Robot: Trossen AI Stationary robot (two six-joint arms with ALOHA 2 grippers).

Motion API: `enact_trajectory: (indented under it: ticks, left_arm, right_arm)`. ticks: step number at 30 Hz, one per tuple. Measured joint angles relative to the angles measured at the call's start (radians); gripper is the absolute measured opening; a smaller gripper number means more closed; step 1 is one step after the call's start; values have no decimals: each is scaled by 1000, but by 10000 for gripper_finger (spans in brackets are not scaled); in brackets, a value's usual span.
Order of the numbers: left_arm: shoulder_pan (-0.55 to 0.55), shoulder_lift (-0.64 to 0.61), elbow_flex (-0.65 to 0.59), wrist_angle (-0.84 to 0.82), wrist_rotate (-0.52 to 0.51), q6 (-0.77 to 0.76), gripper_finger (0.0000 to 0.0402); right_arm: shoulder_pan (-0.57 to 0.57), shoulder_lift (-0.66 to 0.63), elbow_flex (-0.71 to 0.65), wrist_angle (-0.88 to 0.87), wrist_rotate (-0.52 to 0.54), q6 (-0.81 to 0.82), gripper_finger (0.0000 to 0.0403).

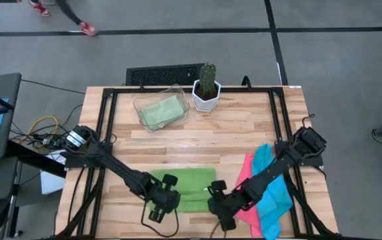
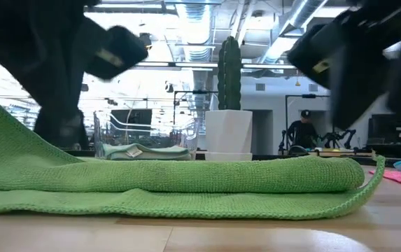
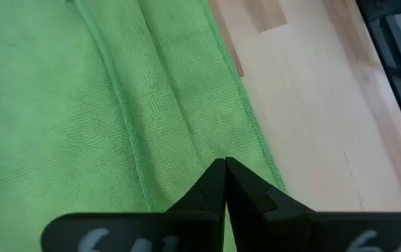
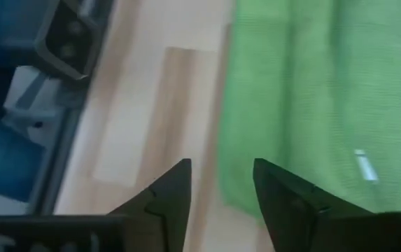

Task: Fold microfiber towels
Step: Fold the green microfiber towel

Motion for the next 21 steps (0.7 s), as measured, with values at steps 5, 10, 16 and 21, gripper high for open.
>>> enact_trajectory:
  ticks: [5, 10, 16, 21]
  left_arm:
    - [-59, -2, 39, -78, -144, -45, 0]
    - [-117, -2, 2, -184, -413, -173, 1]
    - [-163, -62, -17, -234, -520, -301, 37]
    - [-228, -186, -16, -242, -505, -349, 98]
  right_arm:
    - [39, 2, 0, 1, 5, 45, 157]
    - [66, 4, 0, -1, 28, 106, 149]
    - [76, 4, 0, -1, 57, 147, 151]
    - [76, 4, 0, -1, 62, 155, 154]
